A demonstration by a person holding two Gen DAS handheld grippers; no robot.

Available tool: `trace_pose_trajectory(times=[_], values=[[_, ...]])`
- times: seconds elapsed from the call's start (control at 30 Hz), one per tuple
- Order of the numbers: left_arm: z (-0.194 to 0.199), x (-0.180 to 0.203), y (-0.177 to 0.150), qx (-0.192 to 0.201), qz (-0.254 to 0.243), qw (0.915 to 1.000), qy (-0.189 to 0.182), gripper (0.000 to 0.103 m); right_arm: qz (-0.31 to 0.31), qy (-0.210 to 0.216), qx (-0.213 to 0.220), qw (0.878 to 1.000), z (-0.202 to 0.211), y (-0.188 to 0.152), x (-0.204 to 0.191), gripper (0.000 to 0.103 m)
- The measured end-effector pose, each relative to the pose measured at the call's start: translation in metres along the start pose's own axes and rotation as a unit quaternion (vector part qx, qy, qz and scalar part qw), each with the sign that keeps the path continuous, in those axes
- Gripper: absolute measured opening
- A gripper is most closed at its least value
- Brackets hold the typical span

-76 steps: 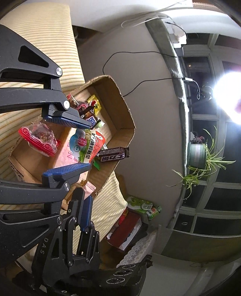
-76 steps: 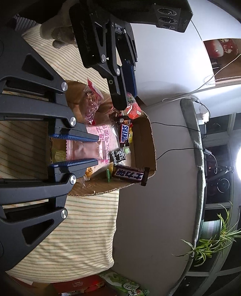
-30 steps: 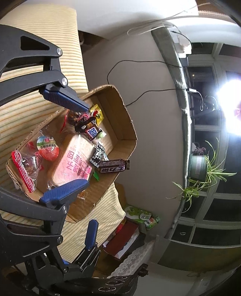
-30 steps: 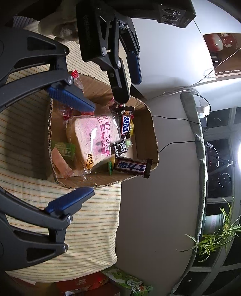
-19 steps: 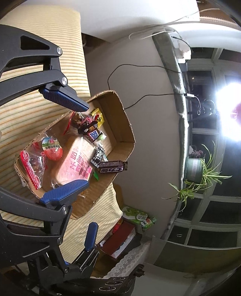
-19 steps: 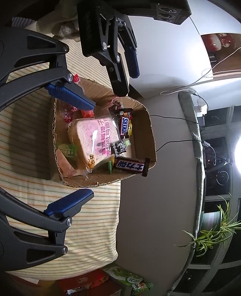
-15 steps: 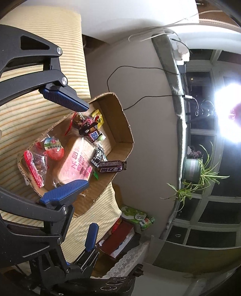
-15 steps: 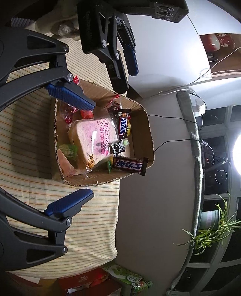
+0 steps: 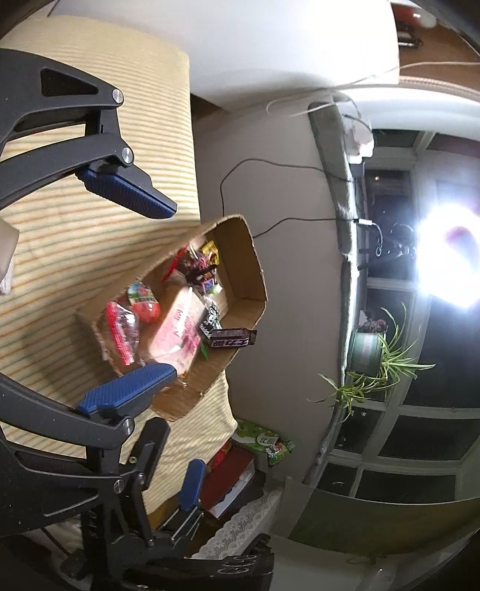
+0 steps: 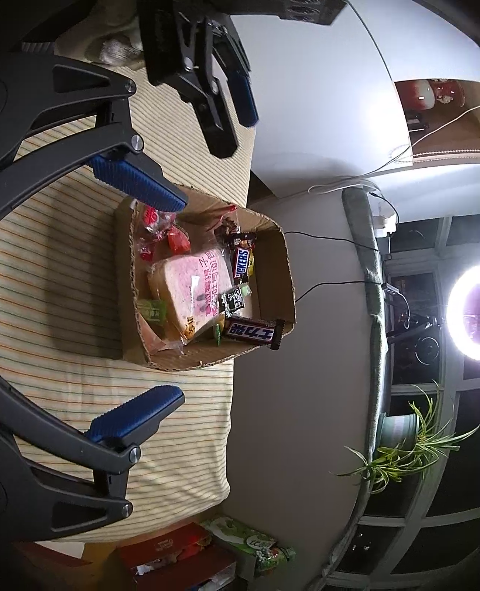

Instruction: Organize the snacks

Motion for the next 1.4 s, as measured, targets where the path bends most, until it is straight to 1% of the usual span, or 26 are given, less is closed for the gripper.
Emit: trace_pose_trajectory(times=[0.17, 0.6, 1.4], values=[[0.016, -0.002, -0.004, 0.005, -0.003, 0.9999, 0.011, 0.081, -0.010, -0.003, 0.006, 1.000, 0.013, -0.003, -0.003, 0.103], [0.035, -0.003, -0.012, 0.008, 0.003, 0.9998, 0.016, 0.081, -0.018, -0.010, 0.005, 1.000, 0.029, -0.010, -0.007, 0.103], [0.040, -0.010, -0.018, 0.004, 0.011, 0.9997, 0.022, 0.081, -0.011, -0.006, -0.003, 1.000, 0.030, -0.011, -0.015, 0.103]])
Point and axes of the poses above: each gripper's, at about its wrist camera, not at the fingertips, and z roughly against the way its jaws point, x to its right, y to its top, the point moved 4 cm from there along -z, roughly the way its jaws point, and after that the axes turned 15 degrees about x, right-handed, at the moved point
